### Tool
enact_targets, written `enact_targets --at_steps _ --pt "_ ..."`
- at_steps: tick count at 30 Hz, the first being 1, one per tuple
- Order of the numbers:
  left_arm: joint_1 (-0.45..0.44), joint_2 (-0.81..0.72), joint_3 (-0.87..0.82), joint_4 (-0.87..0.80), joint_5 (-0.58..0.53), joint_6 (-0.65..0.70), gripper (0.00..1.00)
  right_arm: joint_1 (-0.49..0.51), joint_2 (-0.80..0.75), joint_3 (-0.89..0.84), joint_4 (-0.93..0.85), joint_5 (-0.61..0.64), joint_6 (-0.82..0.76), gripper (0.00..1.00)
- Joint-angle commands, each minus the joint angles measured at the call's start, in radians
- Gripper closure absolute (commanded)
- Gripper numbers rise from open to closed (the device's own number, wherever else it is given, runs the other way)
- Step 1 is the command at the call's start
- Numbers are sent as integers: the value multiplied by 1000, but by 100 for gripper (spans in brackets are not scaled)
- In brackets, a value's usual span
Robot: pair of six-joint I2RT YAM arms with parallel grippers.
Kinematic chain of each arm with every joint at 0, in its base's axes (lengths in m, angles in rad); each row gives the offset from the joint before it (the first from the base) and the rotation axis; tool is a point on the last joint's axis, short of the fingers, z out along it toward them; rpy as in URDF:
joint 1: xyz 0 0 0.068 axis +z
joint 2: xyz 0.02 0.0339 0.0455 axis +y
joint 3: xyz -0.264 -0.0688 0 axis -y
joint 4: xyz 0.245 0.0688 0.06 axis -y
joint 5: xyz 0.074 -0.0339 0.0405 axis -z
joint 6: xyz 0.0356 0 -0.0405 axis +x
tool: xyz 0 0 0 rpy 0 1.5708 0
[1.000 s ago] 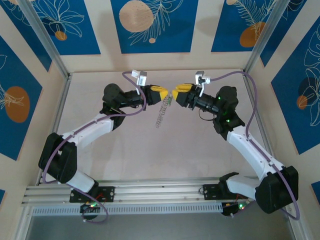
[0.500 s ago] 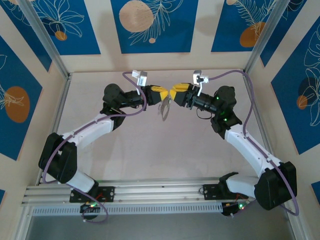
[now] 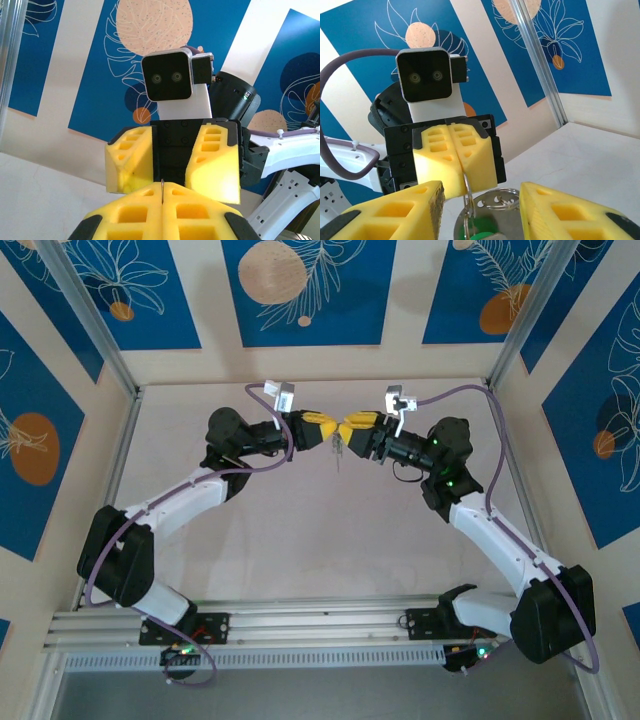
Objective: Put the keys on the keyring
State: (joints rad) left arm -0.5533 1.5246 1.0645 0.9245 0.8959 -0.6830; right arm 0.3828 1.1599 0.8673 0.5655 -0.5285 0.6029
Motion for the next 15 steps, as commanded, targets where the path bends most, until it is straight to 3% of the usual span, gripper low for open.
enact_targets --at_steps 1,15 --pt "-10 -28 6 48 -11 -3 100 9 0 -8 31 -10 6 56" --pt "-11 -28 6 50 -14 -4 100 13 22 -3 41 -44 12 86"
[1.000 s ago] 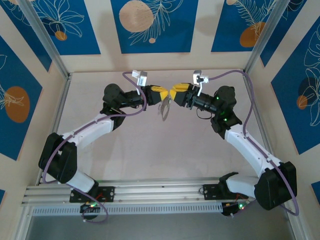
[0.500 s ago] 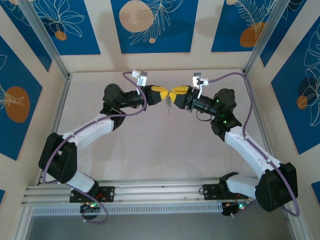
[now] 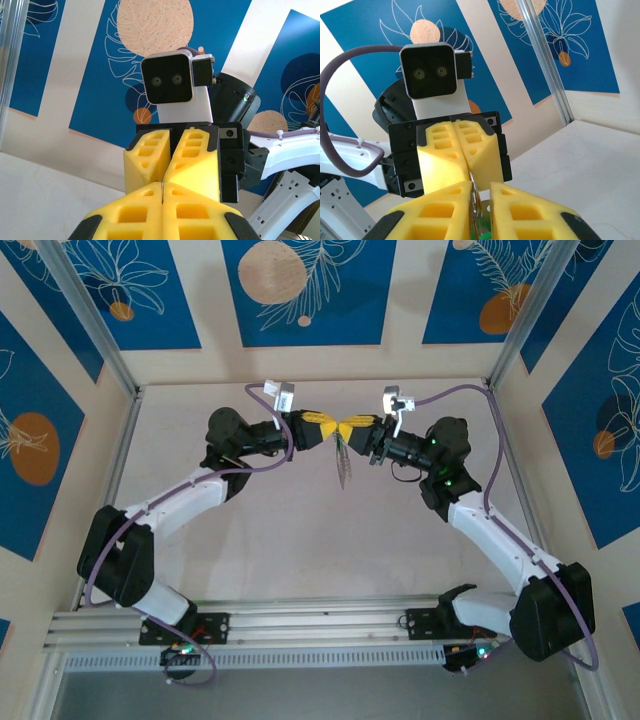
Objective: Put the keys on the keyring
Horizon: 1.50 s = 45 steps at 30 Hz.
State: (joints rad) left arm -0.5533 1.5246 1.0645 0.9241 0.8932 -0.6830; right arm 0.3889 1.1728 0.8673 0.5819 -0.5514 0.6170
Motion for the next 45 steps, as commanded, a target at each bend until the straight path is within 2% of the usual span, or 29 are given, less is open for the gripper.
enact_targets --at_steps 1,4,7,12,15,19,25,29,35,40,45 --pt "-12 -27 8 50 -11 -4 100 8 14 -1 28 -31 2 87" --pt "-11 -26 9 49 -10 -4 100 9 29 7 34 -56 9 88" --pt "-11 -27 9 46 -9 -3 100 7 40 19 28 -69 6 100" --pt "-12 -32 13 28 -8 7 100 -8 45 46 -18 -87 -17 100" --pt "-7 -45 17 -15 -8 40 77 -27 44 86 -98 -106 -58 100" --pt "9 -74 41 -150 -5 131 58 -70 60 173 -276 -161 -153 100" --pt "38 -116 88 -380 14 290 45 -150 135 358 -610 -285 -341 100" --pt "56 -121 139 -565 16 420 41 -161 199 501 -881 -311 -522 100" --pt "88 -75 219 -714 73 513 36 -156 301 673 -1160 -339 -719 100" --pt "120 -19 282 -755 155 522 32 -147 345 739 -1266 -366 -794 100" --pt "129 38 373 -869 214 564 32 -135 352 764 -1313 -389 -830 100"
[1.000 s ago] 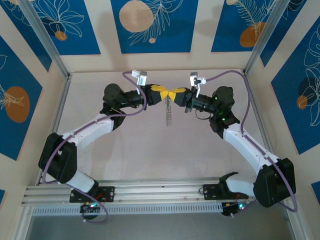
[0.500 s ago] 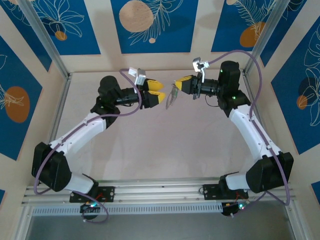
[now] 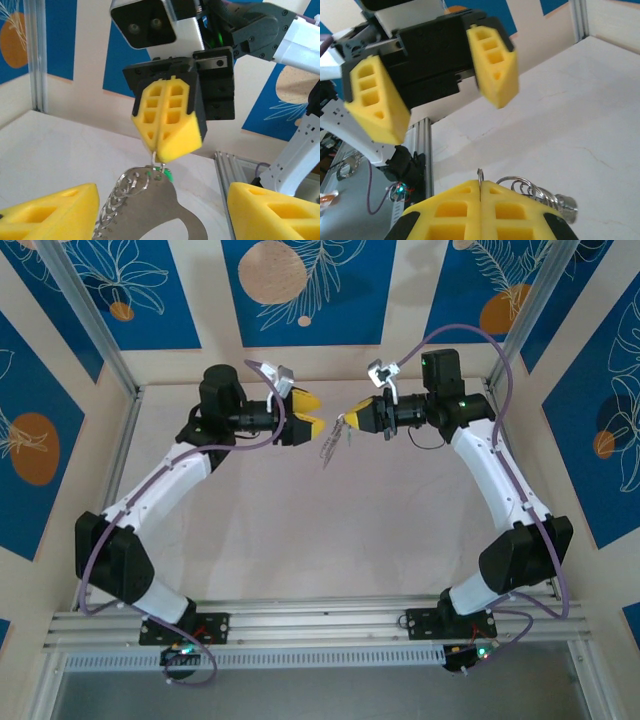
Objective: Put the keys on the keyring
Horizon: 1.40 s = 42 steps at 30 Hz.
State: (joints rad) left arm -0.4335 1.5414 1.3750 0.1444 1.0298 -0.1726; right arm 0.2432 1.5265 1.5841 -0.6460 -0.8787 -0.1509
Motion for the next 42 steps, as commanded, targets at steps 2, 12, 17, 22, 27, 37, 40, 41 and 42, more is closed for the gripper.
enact_targets --at_steps 2,12,17,22,27,37,40,41,42 --pt "9 41 90 -119 97 63 34 16 -1 50 -96 -65 -69 100" --pt "4 81 134 -153 150 57 50 40 5 50 -85 -79 -65 100" --pt "-3 91 134 -157 157 58 56 46 6 49 -69 -94 -54 100" --pt "-14 98 137 -157 161 58 58 53 6 48 -63 -91 -52 100" --pt "-27 103 137 -149 165 56 59 54 6 42 -57 -88 -49 100" --pt "-48 108 139 -145 165 56 62 57 7 35 -39 -88 -38 100" --pt "-51 111 139 -144 161 59 63 59 6 33 -37 -88 -38 100" --pt "-51 111 139 -143 161 59 64 59 6 34 -37 -88 -38 100" --pt "-53 112 139 -142 160 59 65 60 7 33 -37 -87 -38 100"
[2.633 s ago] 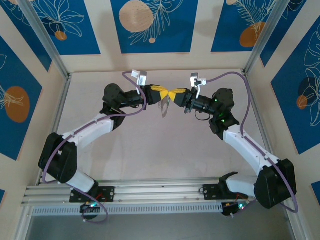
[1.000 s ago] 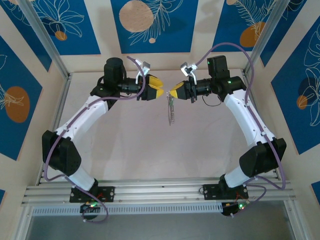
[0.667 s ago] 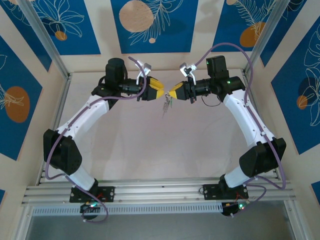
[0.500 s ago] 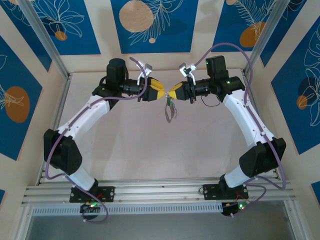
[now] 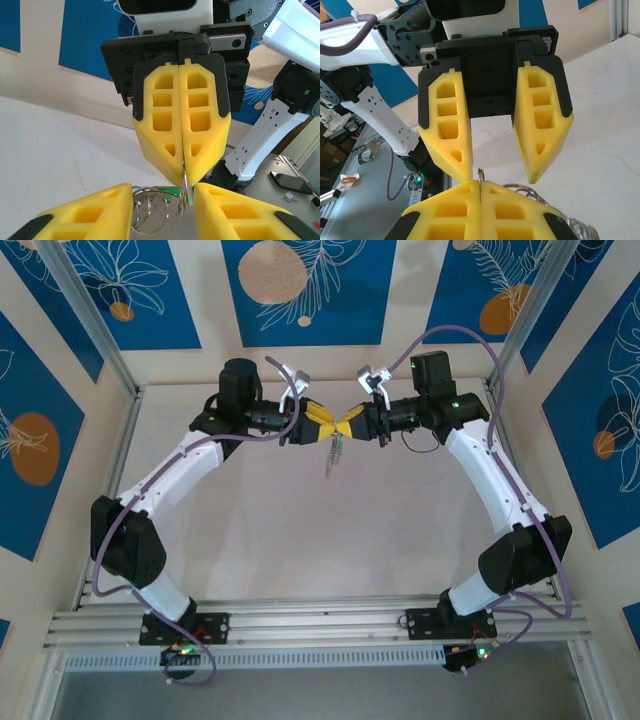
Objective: Put the keys on the keyring
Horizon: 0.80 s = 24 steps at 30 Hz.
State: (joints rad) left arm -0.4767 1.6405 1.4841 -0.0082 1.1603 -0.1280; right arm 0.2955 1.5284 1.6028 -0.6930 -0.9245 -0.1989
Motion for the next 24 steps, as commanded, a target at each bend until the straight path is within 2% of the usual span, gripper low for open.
enact_targets --at_steps 1,10,17,18,20,22,24 --pt "-10 13 30 14 29 15 66 8 6 13 10 -41 10 100" --pt "-16 21 34 39 32 2 80 12 9 5 16 -40 10 100" --pt "-25 24 29 77 30 -22 100 13 3 1 17 -36 11 100" --pt "-26 23 24 91 28 -29 100 11 -2 -3 23 -31 18 95" --pt "-26 15 4 135 12 -58 100 -10 -30 -35 66 -30 49 71" --pt "-26 3 -27 191 -21 -87 100 -43 -75 -93 157 -35 109 61" --pt "-26 -10 -68 269 -54 -125 100 -79 -129 -168 267 -47 187 57"
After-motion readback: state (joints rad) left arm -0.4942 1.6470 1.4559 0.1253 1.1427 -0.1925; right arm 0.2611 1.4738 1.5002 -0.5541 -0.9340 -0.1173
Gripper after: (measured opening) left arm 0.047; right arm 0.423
